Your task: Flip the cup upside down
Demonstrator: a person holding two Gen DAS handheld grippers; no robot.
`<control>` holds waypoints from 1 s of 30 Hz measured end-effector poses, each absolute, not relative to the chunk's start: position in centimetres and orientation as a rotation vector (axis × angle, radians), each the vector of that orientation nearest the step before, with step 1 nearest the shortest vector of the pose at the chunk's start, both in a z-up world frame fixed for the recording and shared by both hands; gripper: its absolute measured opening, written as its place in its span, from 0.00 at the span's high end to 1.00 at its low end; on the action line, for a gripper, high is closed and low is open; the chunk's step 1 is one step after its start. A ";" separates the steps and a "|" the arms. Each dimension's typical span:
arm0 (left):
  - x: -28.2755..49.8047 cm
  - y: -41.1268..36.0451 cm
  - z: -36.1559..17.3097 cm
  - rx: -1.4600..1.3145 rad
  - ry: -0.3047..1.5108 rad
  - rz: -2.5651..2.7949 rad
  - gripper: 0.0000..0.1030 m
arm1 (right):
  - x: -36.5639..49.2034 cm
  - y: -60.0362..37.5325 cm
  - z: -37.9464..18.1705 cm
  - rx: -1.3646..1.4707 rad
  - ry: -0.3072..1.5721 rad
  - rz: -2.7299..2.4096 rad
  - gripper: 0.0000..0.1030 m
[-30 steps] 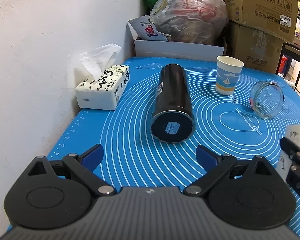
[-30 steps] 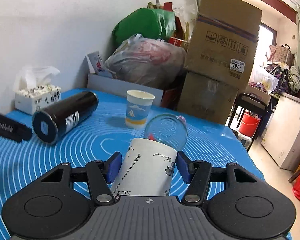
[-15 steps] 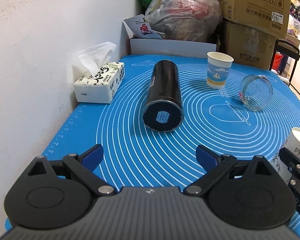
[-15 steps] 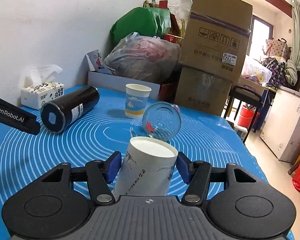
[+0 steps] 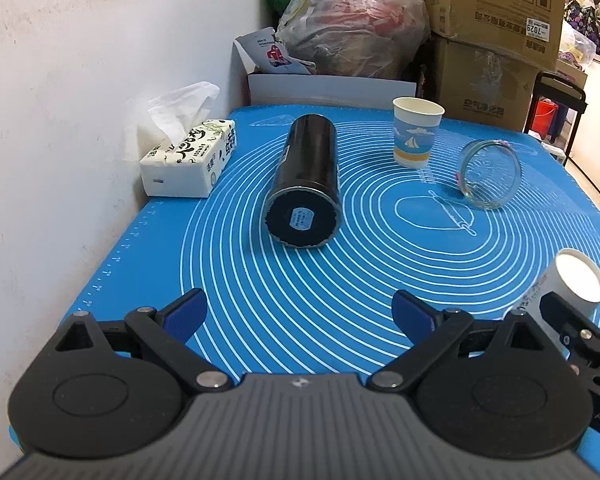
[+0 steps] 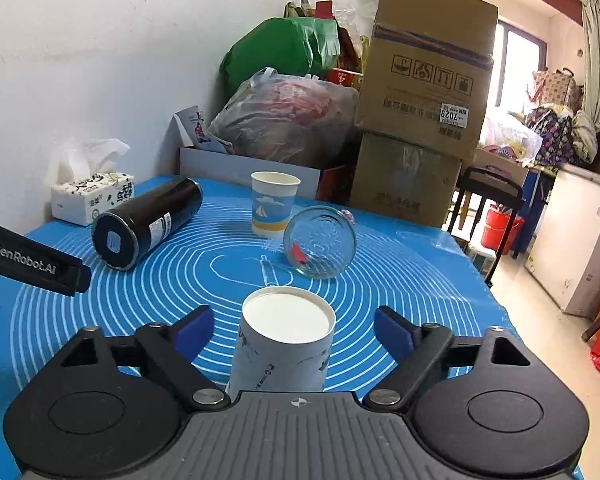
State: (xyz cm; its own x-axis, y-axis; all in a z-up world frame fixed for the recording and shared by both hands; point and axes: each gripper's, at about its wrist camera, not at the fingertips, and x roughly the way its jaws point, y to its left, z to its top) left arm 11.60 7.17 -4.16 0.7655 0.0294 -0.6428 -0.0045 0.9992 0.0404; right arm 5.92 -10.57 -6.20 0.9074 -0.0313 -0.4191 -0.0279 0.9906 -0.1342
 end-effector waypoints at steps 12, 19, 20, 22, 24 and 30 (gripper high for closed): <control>6.7 5.2 -3.0 0.051 0.686 -0.010 0.05 | 1.7 -13.1 -3.6 -0.044 0.503 0.023 0.08; 3.1 3.5 -2.6 0.070 0.686 -0.051 0.05 | -1.6 -14.8 -2.9 -0.035 0.542 0.017 0.08; 2.6 3.2 -2.6 0.073 0.685 -0.056 0.05 | -2.1 -15.0 -2.8 -0.033 0.547 0.016 0.08; 1.8 2.8 -2.4 0.082 0.682 -0.068 0.05 | -2.9 -15.5 -2.7 -0.032 0.553 0.012 0.08; 1.0 2.4 -2.3 0.091 0.680 -0.078 0.05 | -3.6 -15.8 -2.6 -0.030 0.561 0.008 0.08; -0.9 1.3 -1.9 0.101 0.677 -0.108 0.05 | -5.1 -16.9 -2.4 -0.018 0.578 -0.010 0.08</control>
State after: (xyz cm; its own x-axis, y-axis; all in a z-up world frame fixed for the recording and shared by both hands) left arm -0.92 1.28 -1.90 0.7742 -0.0672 -0.6294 0.1328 0.9895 0.0576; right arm -5.15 -16.89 -2.41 0.8377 -0.0146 -0.5459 0.0043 0.9998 -0.0200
